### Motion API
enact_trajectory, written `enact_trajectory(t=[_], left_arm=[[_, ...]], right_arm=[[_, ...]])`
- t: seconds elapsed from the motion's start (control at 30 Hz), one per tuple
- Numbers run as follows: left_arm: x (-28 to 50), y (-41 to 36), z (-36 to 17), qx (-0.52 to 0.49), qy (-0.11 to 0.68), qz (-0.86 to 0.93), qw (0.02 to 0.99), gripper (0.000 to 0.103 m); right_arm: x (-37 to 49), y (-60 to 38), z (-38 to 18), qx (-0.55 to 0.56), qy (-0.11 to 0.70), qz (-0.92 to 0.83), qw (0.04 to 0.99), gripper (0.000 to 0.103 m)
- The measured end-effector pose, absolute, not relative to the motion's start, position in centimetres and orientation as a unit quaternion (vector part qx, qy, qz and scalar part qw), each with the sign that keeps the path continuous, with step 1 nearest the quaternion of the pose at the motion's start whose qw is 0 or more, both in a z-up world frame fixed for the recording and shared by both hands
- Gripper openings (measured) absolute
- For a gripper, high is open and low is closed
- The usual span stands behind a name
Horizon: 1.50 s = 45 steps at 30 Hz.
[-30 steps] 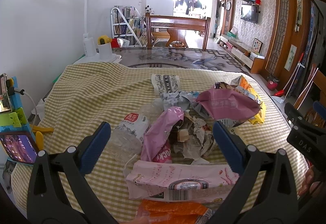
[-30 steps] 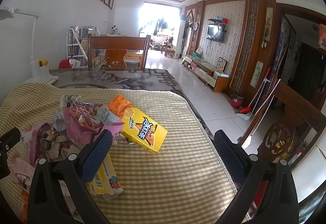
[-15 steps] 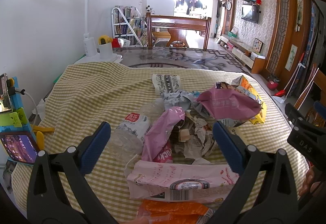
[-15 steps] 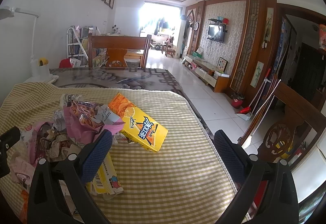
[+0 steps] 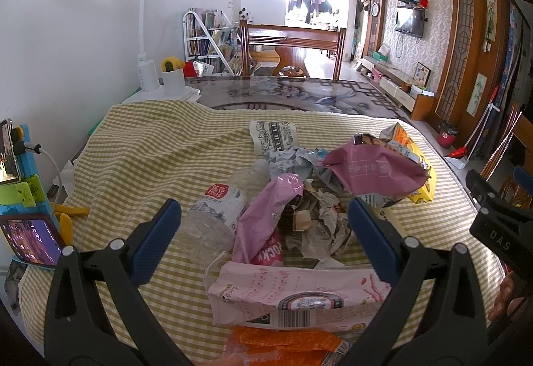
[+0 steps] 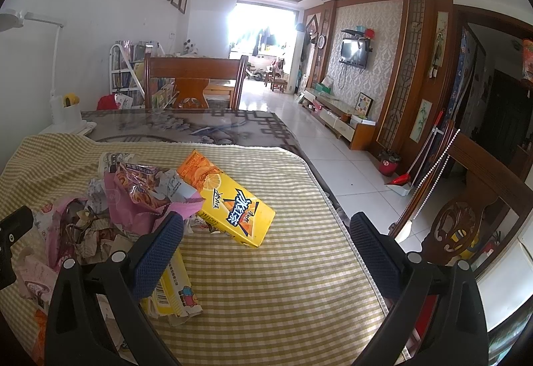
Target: Collect trash
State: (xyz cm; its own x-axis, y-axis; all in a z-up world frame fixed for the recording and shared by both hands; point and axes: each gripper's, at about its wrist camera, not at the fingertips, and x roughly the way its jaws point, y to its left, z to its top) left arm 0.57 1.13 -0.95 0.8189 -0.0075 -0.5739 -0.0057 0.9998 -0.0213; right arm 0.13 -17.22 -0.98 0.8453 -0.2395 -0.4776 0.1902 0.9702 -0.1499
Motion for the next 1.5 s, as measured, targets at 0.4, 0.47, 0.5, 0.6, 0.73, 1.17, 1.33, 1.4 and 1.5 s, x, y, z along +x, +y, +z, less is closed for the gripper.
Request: enact_trajectory(t=[0.4,0.47,0.5,0.6,0.73,1.17,1.33,1.4,1.5], left_arm=[[0.0,1.7,-0.4,-0.009,0.291,0.002,0.957,0.098],[-0.5,2.1,0.1,-0.007,0.289,0.004,0.957,0.098],[-0.8,2.2,0.3,-0.008,0.290,0.004,0.957,0.098],[-2.5,2.4,0.2,0.000,0.301,0.007,0.954,0.098],[-6.2,3.0,-2.0,0.014,0.341,-0.003,0.940,0.098],[-5.9,1.6,-7.8,-0.020,0.458,-0.069,0.886,0.097],[-5.3,1.0,-7.9,-0.037,0.456,-0.100,0.883,0.082],[-4.9,1.1,-7.8,-0.046,0.456,-0.109,0.882,0.068],[-4.7,0.9,-7.6,-0.063,0.453,-0.141,0.878,0.045]], right_arm=[[0.1,-16.6,-0.8,-0.054,0.250,-0.106,0.961,0.096],[0.0,-16.6,-0.7,-0.052,0.251,-0.103,0.961,0.096],[0.0,-16.7,-0.7,-0.049,0.253,-0.100,0.961,0.096],[0.2,-16.8,-0.5,-0.038,0.265,-0.084,0.960,0.096],[-0.1,-16.5,-0.2,-0.033,0.268,-0.061,0.961,0.096],[-0.4,-15.8,-0.8,0.009,0.334,0.100,0.937,0.096],[-0.3,-15.4,-0.9,0.022,0.345,0.140,0.928,0.096],[0.0,-15.2,-1.1,0.038,0.361,0.170,0.916,0.096],[0.5,-14.6,-1.6,0.051,0.383,0.196,0.901,0.096]])
